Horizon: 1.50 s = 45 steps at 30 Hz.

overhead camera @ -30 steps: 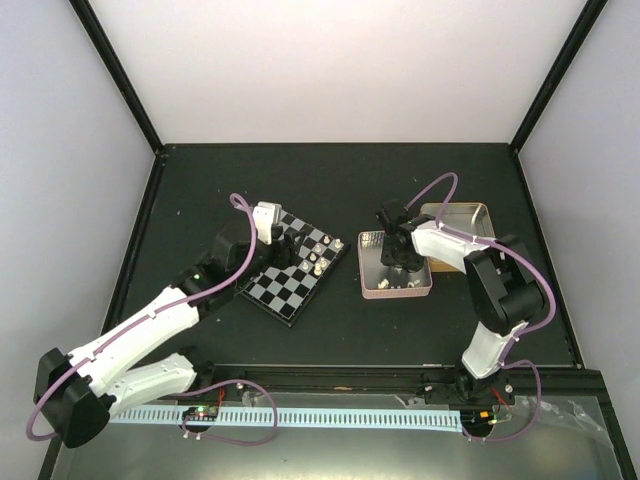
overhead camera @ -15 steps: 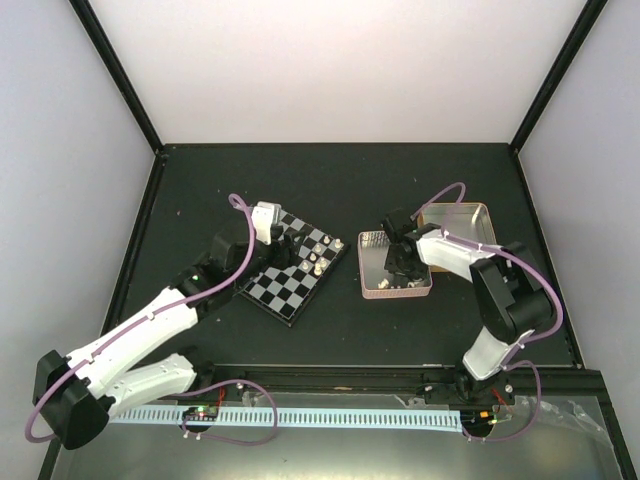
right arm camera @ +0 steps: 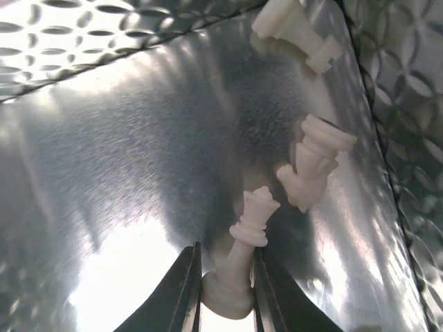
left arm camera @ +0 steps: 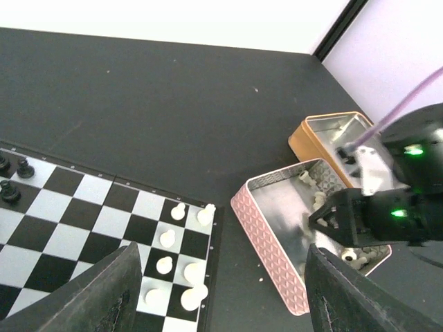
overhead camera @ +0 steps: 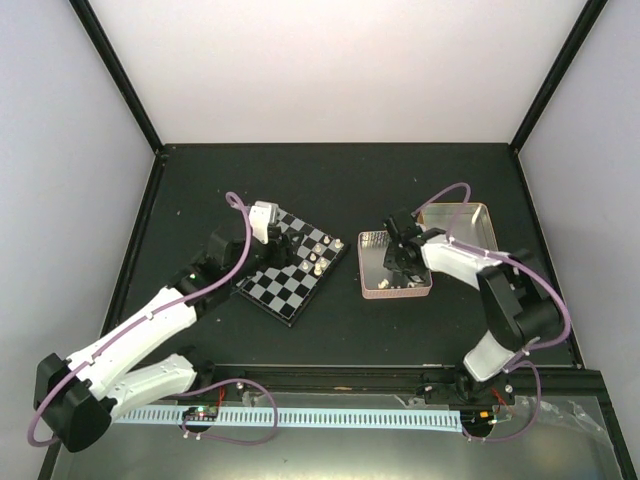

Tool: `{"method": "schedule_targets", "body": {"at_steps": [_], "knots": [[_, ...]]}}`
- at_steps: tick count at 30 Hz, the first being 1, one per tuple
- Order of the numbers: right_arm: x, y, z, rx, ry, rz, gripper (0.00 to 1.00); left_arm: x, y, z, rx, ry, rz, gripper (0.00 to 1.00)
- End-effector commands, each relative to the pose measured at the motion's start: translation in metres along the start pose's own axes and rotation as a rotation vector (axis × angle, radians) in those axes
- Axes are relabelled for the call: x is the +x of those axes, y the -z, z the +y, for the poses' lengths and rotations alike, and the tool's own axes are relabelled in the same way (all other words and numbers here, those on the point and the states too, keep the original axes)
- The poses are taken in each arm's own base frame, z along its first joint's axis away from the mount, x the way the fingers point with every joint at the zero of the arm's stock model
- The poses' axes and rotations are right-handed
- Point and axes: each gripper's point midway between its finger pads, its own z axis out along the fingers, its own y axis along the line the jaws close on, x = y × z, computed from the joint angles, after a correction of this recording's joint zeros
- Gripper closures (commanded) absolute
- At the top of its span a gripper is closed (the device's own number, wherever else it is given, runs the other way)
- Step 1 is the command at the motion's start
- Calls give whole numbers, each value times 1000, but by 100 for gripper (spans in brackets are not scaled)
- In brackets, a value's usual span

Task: Set up the chess pieces on the board
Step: Pick up the chess piece from the storage box, then place the chess piece on the chessboard.

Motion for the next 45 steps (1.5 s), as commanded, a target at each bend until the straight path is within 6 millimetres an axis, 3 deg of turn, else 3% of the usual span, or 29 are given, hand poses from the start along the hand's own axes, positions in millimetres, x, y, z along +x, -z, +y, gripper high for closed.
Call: {"method": "schedule_targets", "body": {"at_steps": [1,4,7,9,15,18,20,26,32,39,45], "knots": [[-31,45,25,-195,60,-167,92,-1,1,2,45,74,46,34],[-35,91,68,-479,214,-234,92,-9,5,-2,110,130,48,33],[-21,147,109,-799,386,-260,92,-26,14,-16,206,172,39,32],[-12,184,126,-971,470,-272,92,-37,20,-28,273,186,35,32],[15,281,143,-1374,667,-318,92,-60,47,-69,499,202,19,29],[42,323,142,-1576,823,-298,95,-66,61,-92,651,191,30,29],[60,337,139,-1651,916,-278,95,-64,66,-105,735,200,78,29],[73,350,139,-1701,1021,-266,96,-54,79,-132,916,199,240,29],[76,350,143,-1702,1049,-249,96,-41,76,-138,953,210,314,36],[76,338,150,-1664,1050,-210,96,-33,77,-145,985,206,365,37],[74,330,153,-1612,1061,-201,96,-28,66,-144,958,235,410,62]]}}
